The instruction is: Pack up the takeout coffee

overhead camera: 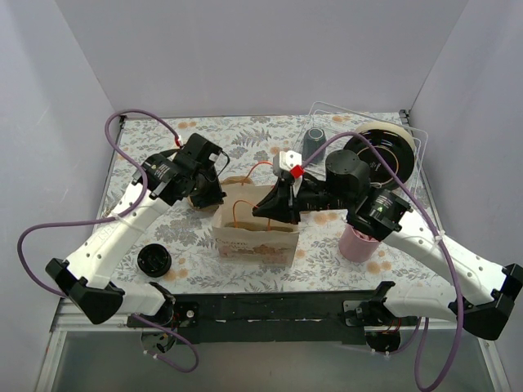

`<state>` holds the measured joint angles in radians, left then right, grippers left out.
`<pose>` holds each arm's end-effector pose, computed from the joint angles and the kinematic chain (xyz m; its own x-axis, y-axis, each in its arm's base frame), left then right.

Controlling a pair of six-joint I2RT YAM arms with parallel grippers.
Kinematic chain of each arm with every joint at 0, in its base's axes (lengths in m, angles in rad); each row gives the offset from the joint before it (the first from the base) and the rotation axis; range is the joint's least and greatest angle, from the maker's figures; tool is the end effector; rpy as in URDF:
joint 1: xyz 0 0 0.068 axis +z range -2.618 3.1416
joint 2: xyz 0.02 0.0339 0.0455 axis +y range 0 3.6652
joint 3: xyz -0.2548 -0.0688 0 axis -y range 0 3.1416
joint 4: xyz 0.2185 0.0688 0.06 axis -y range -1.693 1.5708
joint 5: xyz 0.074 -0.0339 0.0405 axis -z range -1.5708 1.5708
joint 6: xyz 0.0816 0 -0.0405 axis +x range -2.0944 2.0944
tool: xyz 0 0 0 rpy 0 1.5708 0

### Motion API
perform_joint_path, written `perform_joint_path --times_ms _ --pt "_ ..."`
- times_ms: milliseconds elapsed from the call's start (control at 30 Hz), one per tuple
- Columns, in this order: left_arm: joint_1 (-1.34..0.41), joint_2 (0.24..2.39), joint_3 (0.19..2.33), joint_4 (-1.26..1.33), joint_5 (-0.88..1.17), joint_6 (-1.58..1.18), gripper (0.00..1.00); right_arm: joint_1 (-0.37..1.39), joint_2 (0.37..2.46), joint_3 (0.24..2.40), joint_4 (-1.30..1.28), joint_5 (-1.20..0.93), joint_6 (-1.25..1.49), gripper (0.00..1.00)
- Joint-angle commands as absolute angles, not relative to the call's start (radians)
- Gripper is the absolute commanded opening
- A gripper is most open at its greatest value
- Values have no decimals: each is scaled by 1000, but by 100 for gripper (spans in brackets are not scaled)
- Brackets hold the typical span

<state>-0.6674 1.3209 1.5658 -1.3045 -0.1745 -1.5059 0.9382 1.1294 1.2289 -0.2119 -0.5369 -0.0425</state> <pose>0.1894 -0.1312 0.3369 -0.5861 -0.7893 -0.1828 -0.6484 0.5923 -0.4784 0.1235 0.2391 0.4091 -0.0240 -0.0946 -0.9952 -0.9954 0.0942 0.0151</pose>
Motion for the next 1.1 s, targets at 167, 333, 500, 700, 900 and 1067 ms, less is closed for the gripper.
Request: perform_joint_path --times_ms 167,333,500,700,900,1067 --pt "-663 1244 1487 -1095 -144 -1502 0 943 1143 1287 -391 -767 -313 36" --pt "-663 1154 1355 -989 -126 -1483 0 943 1118 1299 -310 -658 -217 50" --pt "-663 1124 1344 -1041 -202 -1479 0 942 1101 1365 -192 -484 -52 59" --pt "-663 1089 1373 -1065 -264 -1459 0 922 1204 1627 -429 39 120 60" --pt "-663 912 1215 -817 -210 -1411 0 871 1244 1661 -517 342 142 61" --pt "-663 839 1132 -730 -203 -1419 0 861 1197 1559 -468 98 176 65"
